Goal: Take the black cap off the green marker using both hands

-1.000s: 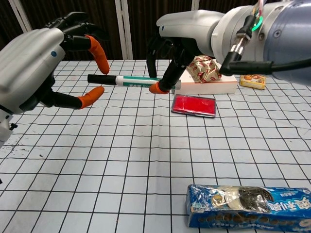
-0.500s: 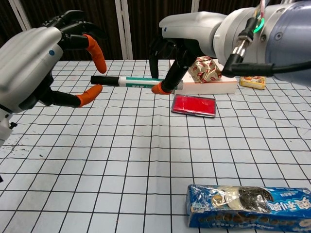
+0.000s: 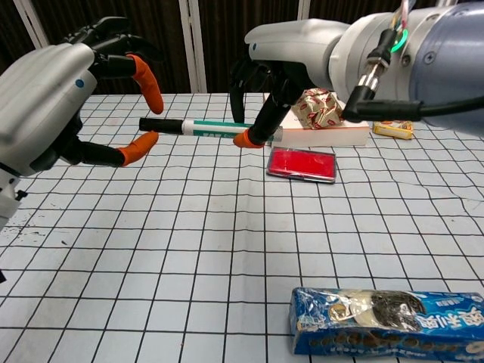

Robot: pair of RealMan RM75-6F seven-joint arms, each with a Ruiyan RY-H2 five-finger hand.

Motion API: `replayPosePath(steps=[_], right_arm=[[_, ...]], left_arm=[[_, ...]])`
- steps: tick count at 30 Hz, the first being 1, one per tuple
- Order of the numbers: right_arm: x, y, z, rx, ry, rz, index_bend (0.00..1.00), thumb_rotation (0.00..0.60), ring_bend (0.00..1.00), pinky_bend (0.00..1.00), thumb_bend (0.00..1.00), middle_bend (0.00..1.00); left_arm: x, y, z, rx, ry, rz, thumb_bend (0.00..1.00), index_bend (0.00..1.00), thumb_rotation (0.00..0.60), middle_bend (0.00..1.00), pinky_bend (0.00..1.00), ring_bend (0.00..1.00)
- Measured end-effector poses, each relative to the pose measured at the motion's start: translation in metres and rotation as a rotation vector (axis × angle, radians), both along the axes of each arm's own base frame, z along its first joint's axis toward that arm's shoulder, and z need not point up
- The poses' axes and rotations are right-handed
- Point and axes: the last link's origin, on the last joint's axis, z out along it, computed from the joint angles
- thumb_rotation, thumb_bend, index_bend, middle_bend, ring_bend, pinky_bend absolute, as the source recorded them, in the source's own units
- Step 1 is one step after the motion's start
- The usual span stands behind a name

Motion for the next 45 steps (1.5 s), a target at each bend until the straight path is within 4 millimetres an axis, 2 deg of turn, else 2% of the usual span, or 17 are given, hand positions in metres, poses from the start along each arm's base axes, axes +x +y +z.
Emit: replayPosePath(steps=[45], right_arm=[[-0.0027, -0.0004, 0.0023, -0.002, -0.005, -0.002, 0.74, 0.6, 0.17, 0.08, 0.61, 0.09]], left_arm=[[-0.0034, 0.0037, -0.004, 0.005, 0.0, 0.005, 0.44, 0.54, 0.6, 0.23, 0.0, 0.0]])
